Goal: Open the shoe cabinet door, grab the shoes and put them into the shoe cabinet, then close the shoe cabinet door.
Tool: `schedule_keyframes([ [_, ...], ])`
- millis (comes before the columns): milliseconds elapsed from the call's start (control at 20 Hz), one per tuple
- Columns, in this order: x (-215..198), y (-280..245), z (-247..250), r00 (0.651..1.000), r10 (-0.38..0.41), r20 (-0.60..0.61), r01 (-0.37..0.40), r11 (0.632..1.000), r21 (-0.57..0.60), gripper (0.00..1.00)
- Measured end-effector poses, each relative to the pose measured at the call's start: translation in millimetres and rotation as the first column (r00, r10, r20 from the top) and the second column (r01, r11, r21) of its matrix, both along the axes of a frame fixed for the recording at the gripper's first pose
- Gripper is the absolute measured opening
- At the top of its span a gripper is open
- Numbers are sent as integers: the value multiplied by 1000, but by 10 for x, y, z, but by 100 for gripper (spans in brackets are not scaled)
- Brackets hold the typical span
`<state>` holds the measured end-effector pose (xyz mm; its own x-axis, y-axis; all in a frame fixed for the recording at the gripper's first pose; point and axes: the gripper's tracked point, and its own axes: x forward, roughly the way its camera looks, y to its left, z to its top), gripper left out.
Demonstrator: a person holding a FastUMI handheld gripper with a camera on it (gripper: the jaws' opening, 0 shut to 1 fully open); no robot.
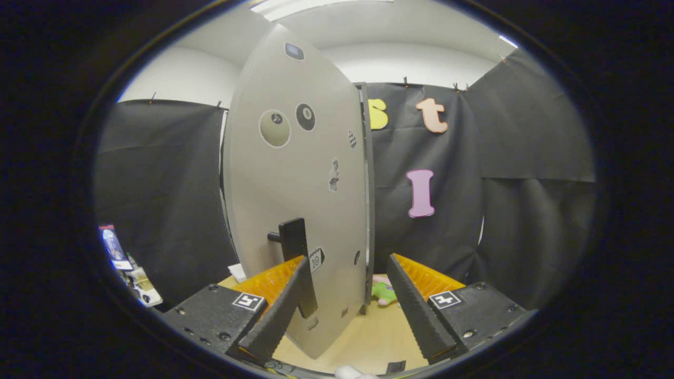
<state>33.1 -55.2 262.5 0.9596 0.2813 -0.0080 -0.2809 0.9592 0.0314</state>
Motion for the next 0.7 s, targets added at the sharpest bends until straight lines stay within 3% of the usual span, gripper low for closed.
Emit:
schedule_keyframes([
  [450, 334, 1227, -68, 1000, 20, -23, -20, 1000, -24, 99],
  [700, 268, 1542, 74, 1000, -22, 16, 22, 1000, -2, 99],
])
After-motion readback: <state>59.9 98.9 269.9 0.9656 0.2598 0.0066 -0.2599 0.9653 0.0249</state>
